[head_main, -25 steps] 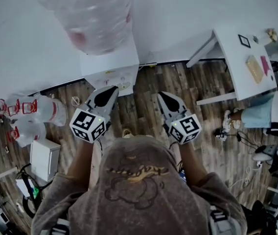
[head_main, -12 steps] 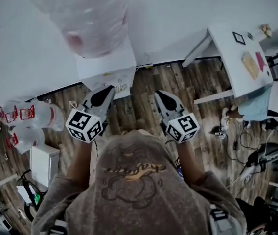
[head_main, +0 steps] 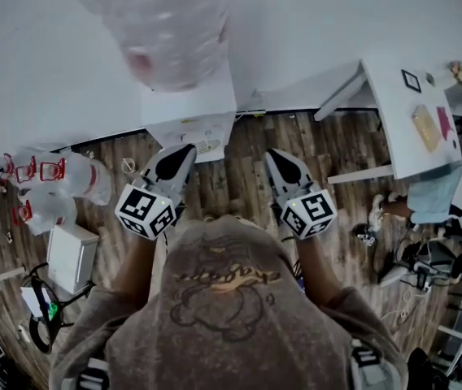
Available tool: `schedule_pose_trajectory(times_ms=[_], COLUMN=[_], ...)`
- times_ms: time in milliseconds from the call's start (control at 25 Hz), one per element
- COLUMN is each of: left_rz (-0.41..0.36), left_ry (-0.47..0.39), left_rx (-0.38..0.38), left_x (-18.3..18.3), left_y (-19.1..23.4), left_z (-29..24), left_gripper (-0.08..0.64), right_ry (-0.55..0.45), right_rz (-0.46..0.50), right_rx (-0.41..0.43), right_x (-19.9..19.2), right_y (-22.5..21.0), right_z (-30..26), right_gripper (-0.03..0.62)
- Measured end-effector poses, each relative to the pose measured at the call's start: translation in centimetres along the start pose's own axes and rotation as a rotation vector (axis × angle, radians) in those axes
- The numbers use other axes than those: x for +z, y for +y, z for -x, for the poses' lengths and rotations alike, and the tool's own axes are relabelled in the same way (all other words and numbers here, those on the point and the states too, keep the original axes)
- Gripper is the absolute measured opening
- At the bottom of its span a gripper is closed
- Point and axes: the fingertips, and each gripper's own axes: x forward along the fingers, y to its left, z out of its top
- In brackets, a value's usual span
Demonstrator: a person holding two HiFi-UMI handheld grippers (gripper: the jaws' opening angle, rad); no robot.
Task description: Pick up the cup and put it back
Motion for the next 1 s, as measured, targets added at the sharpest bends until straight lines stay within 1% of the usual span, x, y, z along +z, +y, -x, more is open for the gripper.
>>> schedule_pose_trajectory(times_ms=[160, 400, 560, 760, 880, 1000], left_rz=[0.004, -0.012, -0.033, -0.022, -0.014, -0.007], left_ry=[-0.035, -0.046, -0.047, -0.040, -0.033, -0.019], left_rx=[0.052, 0.106, 0.126, 0.156, 0.167, 0.175], left_x=[-0.2, -1.0, -2.0, -3.9, -5.0, -5.9], left_y=[0.0, 0.0, -0.1, 0.0, 0.0, -0.1], left_z=[0.5, 0.3, 0.0, 0.3, 0.6, 0.7], left_gripper=[0.005, 0.005, 0.005, 0.004, 0.005, 0.004], right_ry=[0.000, -0.003, -0.004, 0.010, 0.009, 0.017], right_rz=[0.031, 0.056, 0.043, 0.036, 0.019, 0.022], right_rx=[0.025, 0.039, 0.028, 0.041, 0.045, 0.051], right_x=[0.3, -0.3, -1.4, -2.9, -3.6, -4.3], right_y=[-0.3, -1.1, -1.9, -1.9, -2.0, -1.8], right_z=[0.3, 0.3, 0.0, -0.2, -0.2, -0.2], right_gripper=[0.002, 0.002, 0.002, 0.002, 0.002, 0.002])
